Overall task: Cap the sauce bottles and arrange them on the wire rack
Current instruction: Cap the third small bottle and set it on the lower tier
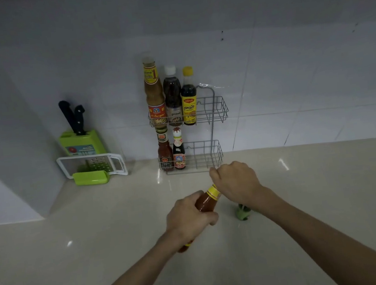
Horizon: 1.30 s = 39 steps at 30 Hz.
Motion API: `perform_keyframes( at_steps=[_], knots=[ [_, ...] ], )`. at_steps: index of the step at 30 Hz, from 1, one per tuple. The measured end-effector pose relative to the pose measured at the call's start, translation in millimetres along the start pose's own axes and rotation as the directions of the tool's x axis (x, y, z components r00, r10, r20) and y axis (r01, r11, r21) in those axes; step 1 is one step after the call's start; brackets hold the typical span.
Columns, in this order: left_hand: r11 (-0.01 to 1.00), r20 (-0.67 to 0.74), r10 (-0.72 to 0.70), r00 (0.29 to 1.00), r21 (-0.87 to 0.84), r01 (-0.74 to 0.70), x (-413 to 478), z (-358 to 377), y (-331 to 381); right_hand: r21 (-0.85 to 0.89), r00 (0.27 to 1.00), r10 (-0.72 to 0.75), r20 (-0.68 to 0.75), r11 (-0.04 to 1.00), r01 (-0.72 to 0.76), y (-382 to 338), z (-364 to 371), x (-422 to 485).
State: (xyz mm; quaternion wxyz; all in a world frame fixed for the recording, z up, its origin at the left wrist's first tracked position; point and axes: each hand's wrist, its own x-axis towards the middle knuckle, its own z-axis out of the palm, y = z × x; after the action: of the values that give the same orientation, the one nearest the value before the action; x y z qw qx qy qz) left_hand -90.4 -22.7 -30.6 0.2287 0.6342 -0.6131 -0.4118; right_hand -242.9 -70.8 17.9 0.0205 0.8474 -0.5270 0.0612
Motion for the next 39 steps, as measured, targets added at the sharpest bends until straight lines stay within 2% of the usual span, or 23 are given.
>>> perform_keyframes(
  at_steps=[1, 2, 3, 4, 6, 7, 8, 9, 11, 12, 14, 15, 16, 18, 20, 21, 23, 25, 27, 29, 31, 35, 39],
  knots=[
    [1.000, 0.031, 0.000, 1.000, -0.021, 0.001, 2, 2, -3, -0.034, 0.999, 0.008, 0.043, 0.999, -0.006, -1, 0, -1],
    [0.990, 0.089, 0.031, 0.996, -0.139, -0.018, 2, 0, -3, 0.011, 0.998, 0.002, 0.061, 1.000, -0.003, -1, -4, -1],
    [0.958, 0.223, 0.056, 0.973, -0.285, 0.011, 3, -6, -4, 0.101, 0.996, -0.048, 0.077, 0.994, 0.040, 1, -10, -2],
    [0.914, 0.361, 0.110, 0.926, -0.403, 0.048, 2, -13, -4, 0.193, 0.993, -0.107, 0.052, 0.977, 0.095, 4, -13, -2],
    [0.859, 0.570, 0.216, 0.793, -0.497, 0.122, 2, -26, -7, 0.129, 0.942, -0.326, -0.081, 0.934, 0.334, 10, -22, -4],
    [0.856, 0.611, 0.253, 0.750, -0.502, 0.121, 2, -28, -5, 0.103, 0.922, -0.371, -0.110, 0.918, 0.382, 13, -25, -4],
    [0.863, 0.615, 0.254, 0.746, -0.493, 0.112, 4, -28, -5, 0.112, 0.930, -0.352, -0.103, 0.925, 0.363, 14, -26, -3],
    [0.875, 0.572, 0.218, 0.791, -0.474, 0.101, 3, -26, -1, 0.132, 0.953, -0.296, -0.065, 0.944, 0.303, 14, -26, -2],
    [0.936, 0.315, 0.091, 0.945, -0.350, 0.026, 4, -17, 5, 0.203, 0.994, -0.107, -0.026, 0.973, 0.110, 4, -20, 1],
    [0.979, 0.131, 0.051, 0.990, -0.203, -0.023, 7, -13, 4, 0.207, 0.999, 0.034, 0.030, 0.977, -0.039, 3, -12, 5],
    [0.998, -0.040, 0.018, 0.999, 0.064, -0.015, 10, -9, 1, 0.156, 0.960, 0.189, 0.208, 0.962, -0.223, 2, -11, 11],
    [1.000, 0.021, 0.019, 1.000, 0.014, -0.019, 12, -11, -1, 0.206, 0.942, 0.176, 0.287, 0.949, -0.240, 3, -10, 13],
    [0.991, 0.136, 0.027, 0.990, -0.134, -0.008, 13, -16, -3, 0.274, 0.948, 0.105, 0.300, 0.942, -0.191, 3, -10, 15],
    [0.921, 0.381, 0.089, 0.920, -0.384, 0.069, 11, -29, -5, 0.409, 0.993, -0.045, 0.105, 0.913, -0.002, 6, -5, 14],
    [0.875, 0.513, 0.176, 0.840, -0.473, 0.106, 10, -39, -8, 0.317, 0.967, -0.225, -0.122, 0.914, 0.253, 5, -3, 9],
    [0.878, 0.526, 0.193, 0.828, -0.470, 0.093, 9, -39, -8, 0.270, 0.958, -0.233, -0.168, 0.924, 0.273, 2, -5, 7],
    [0.903, 0.424, 0.113, 0.899, -0.420, 0.085, 7, -32, -6, 0.236, 0.991, -0.093, -0.101, 0.965, 0.114, -3, -4, 9],
    [0.947, 0.170, -0.011, 0.985, -0.315, 0.065, 10, -21, -8, 0.212, 0.989, 0.147, -0.003, 0.967, -0.143, -10, 4, 13],
    [0.967, 0.016, -0.040, 0.999, -0.250, 0.042, 11, -15, -9, 0.291, 0.974, 0.210, 0.089, 0.929, -0.227, -15, 9, 17],
    [0.945, 0.023, -0.031, 0.999, -0.326, 0.037, 11, -13, -8, 0.586, 0.962, 0.238, 0.132, 0.764, -0.270, -23, 7, 16],
    [0.911, 0.067, -0.001, 0.998, -0.411, 0.029, 11, -16, -4, 0.716, 0.965, 0.258, 0.033, 0.667, -0.203, -26, 5, 19],
    [0.914, 0.186, 0.117, 0.976, -0.406, -0.032, 13, -29, -4, 0.692, 0.984, 0.180, 0.000, 0.711, -0.130, -20, -11, 30],
    [0.948, 0.275, 0.121, 0.954, -0.315, -0.029, 14, -35, -23, 0.655, 0.989, 0.151, 0.001, 0.747, -0.114, -11, -31, 44]
  ],
)
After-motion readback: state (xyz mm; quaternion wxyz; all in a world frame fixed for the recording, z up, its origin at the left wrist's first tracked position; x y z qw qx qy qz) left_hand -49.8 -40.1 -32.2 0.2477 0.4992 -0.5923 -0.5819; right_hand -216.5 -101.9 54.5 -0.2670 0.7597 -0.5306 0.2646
